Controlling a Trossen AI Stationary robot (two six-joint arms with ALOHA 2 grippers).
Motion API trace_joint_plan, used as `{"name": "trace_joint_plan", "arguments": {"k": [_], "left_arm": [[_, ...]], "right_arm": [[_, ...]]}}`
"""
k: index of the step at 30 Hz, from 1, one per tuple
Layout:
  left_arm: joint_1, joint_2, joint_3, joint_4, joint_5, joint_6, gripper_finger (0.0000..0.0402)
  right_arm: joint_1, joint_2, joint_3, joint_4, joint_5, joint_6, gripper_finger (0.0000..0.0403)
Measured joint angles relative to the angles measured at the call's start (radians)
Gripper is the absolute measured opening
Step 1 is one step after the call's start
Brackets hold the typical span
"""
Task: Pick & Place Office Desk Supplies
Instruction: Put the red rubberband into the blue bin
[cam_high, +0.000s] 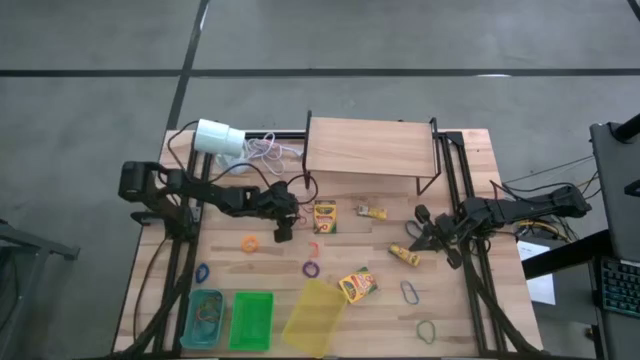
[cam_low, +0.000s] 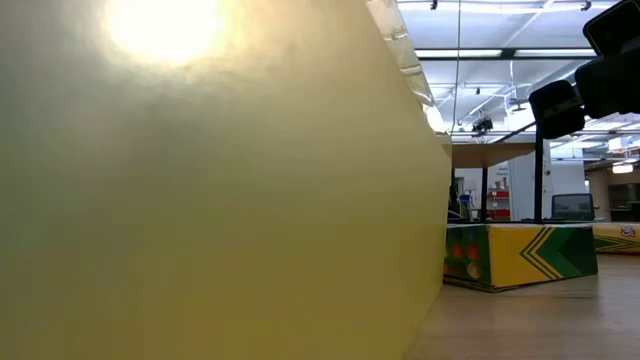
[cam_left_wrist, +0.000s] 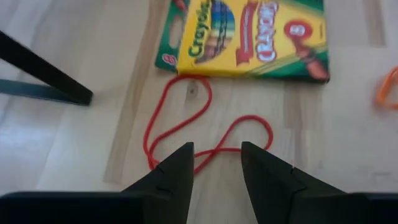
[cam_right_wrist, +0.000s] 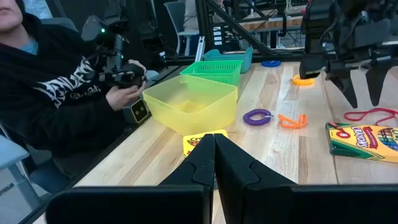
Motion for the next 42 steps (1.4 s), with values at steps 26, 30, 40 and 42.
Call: {"name": "trace_joint_plan", "arguments": {"k": [26,30,40,42], "left_arm": [[-0.013,0.108,0.048,0.003,0.017,0.044,0.0080],[-0.019,0.109,0.047,0.002,0.017,0.049,0.0036],[-0.020,0.109,0.046,0.003,0.022,0.052,0.0002],[-0.020,0.103,0.045,0.001,0.024,0.052,0.0002]], "right_arm": [[0.000,0.000,0.000,0.000,0.000,0.000,0.0008],[0.000,0.000,0.000,0.000,0.000,0.000,0.0008],[0.000,0.000,0.000,0.000,0.000,0.000,0.0008],[0.000,0.000,0.000,0.000,0.000,0.000,0.0008]]}}
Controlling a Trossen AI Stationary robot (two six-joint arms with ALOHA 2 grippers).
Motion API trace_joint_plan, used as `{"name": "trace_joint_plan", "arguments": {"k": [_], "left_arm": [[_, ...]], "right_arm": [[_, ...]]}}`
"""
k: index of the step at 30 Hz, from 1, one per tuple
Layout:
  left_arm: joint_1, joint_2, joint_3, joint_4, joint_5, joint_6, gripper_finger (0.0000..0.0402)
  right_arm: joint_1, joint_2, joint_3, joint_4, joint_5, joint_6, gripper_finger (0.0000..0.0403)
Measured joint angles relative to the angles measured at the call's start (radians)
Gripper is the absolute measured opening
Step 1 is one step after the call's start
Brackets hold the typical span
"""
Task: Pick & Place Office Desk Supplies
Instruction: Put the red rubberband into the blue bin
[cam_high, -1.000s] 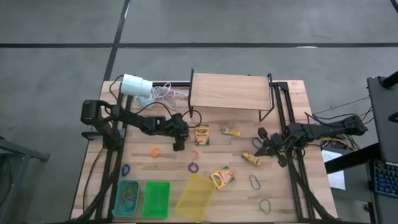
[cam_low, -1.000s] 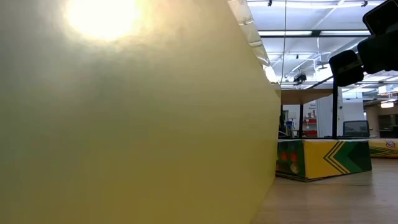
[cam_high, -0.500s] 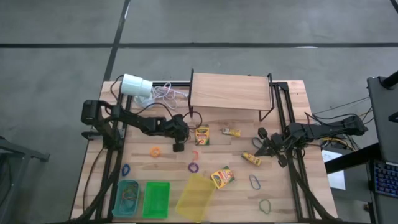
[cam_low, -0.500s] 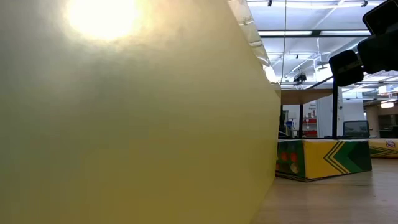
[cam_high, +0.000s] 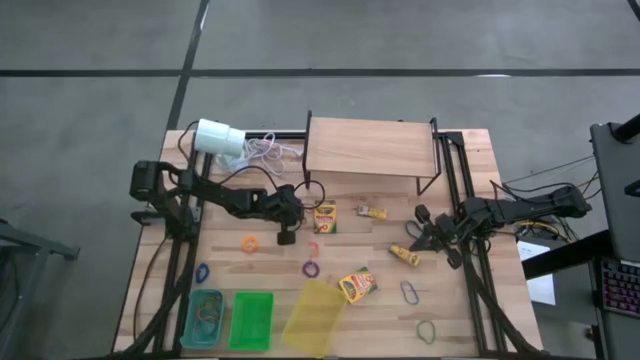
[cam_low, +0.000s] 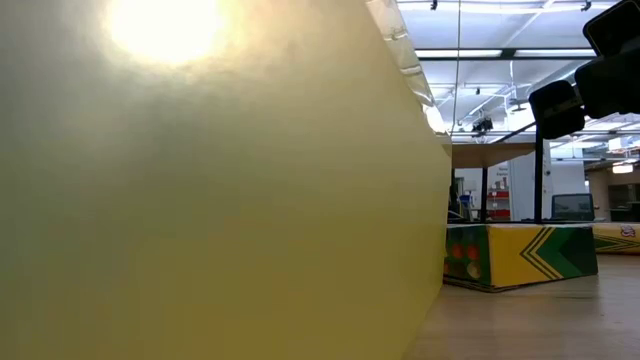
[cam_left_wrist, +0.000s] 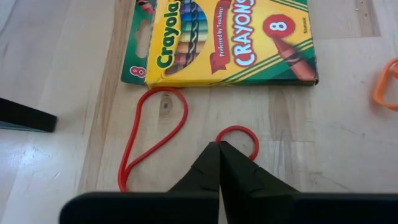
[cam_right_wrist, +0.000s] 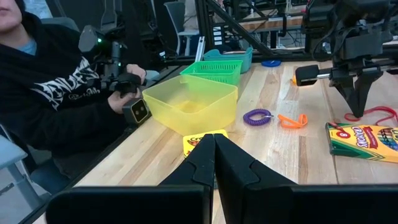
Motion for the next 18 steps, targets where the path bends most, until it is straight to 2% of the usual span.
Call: {"name": "trace_joint_plan", "arguments": {"k": [18], "left_arm": [[-0.041,-0.244,-0.004,-0.149,0.015,-0.069,0.0001]], "right_arm": [[0.000,0.000,0.000,0.000,0.000,0.000,0.0008]]}}
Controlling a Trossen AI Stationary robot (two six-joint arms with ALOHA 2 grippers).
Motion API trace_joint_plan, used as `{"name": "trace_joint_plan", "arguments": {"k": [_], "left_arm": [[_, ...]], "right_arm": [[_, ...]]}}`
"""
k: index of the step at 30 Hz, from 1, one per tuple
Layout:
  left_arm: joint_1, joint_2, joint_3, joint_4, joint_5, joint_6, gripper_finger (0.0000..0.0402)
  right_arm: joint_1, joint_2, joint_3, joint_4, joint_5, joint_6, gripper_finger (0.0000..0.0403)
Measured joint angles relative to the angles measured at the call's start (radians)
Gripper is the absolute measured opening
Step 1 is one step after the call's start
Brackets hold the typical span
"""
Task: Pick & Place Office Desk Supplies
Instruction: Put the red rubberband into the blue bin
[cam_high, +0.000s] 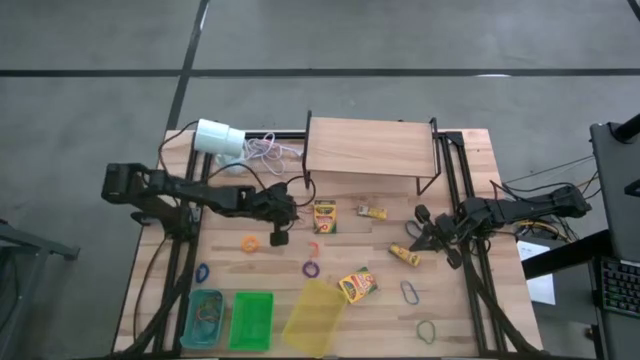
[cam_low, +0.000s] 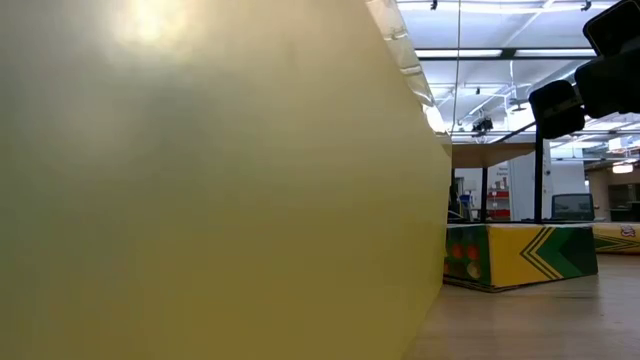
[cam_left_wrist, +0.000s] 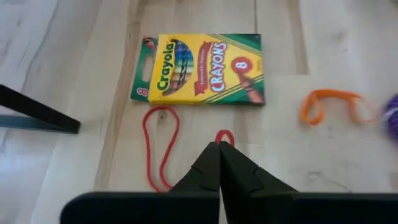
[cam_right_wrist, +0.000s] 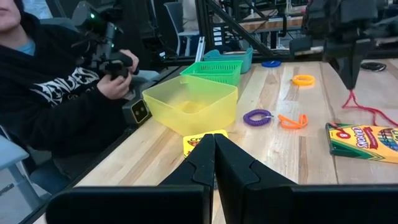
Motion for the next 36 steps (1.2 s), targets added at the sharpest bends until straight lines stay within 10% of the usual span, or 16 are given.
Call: {"name": "trace_joint_plan", "arguments": {"k": [21,36], "left_arm": [[-0.124,-0.310,0.003,-0.345,-0.102,-0.357,0.0000],[-0.127,-0.309,-0.019,-0.314,-0.148,-0.199,0.0032]], "right_arm": [[0.000,0.000,0.000,0.000,0.000,0.000,0.0008],[0.000,0.000,0.000,0.000,0.000,0.000,0.0008]]}}
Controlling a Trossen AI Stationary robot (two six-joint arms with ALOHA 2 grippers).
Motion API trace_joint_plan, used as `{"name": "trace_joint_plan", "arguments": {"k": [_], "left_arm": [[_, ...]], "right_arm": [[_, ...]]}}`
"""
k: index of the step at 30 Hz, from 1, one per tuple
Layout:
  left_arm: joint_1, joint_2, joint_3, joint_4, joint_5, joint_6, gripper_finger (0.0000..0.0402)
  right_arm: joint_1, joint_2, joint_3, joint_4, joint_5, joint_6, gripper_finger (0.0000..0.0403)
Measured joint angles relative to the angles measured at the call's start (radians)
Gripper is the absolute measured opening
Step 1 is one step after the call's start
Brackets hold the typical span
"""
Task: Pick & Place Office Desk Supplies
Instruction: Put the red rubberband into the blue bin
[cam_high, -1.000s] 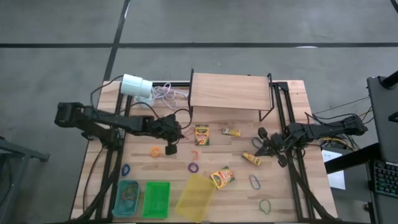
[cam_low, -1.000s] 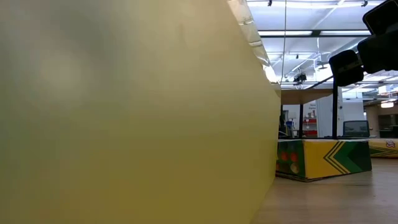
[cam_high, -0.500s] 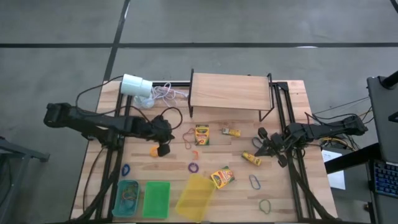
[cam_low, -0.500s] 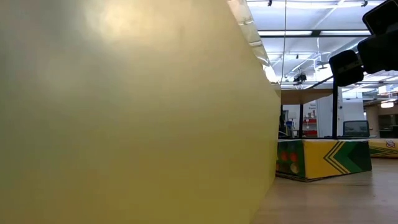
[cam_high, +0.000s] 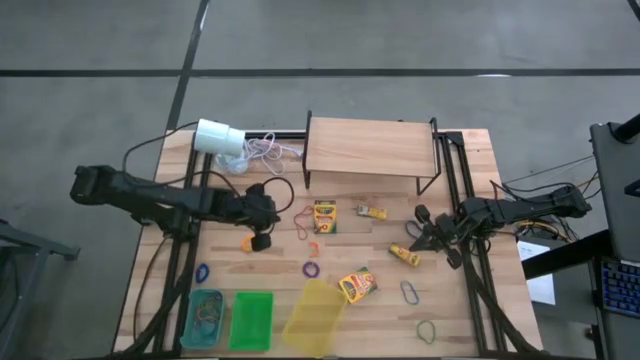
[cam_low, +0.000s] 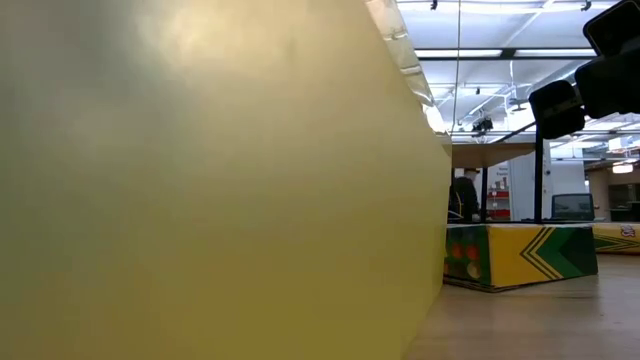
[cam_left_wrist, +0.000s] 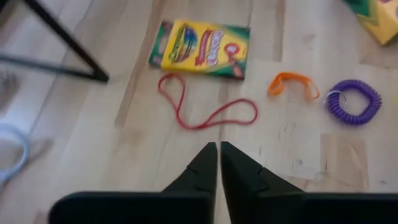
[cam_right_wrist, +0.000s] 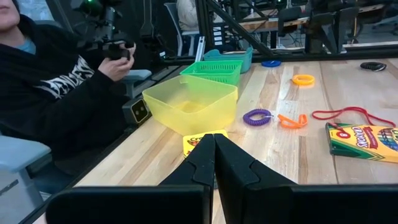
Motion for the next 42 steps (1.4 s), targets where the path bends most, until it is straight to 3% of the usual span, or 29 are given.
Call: {"name": "trace_joint_plan", "arguments": {"k": [12,22,33,42], "left_arm": [[0.001,0.000,-0.178,0.365,0.092,0.292,0.0131],[0.083,0.028,-0.193,0.426,0.244,0.419,0.0191],[0.141,0.269,-0.187,0.586,0.309,0.546,0.0200],[0.151,0.503,-0.060,0.594,0.316,0.629,0.0191]], "right_arm": [[0.000,0.000,0.000,0.000,0.000,0.000,0.0008],[0.000,0.000,0.000,0.000,0.000,0.000,0.0008],[0.000,0.000,0.000,0.000,0.000,0.000,0.0008],[0.000,0.001,0.000,0.000,0.000,0.000,0.0008]]}}
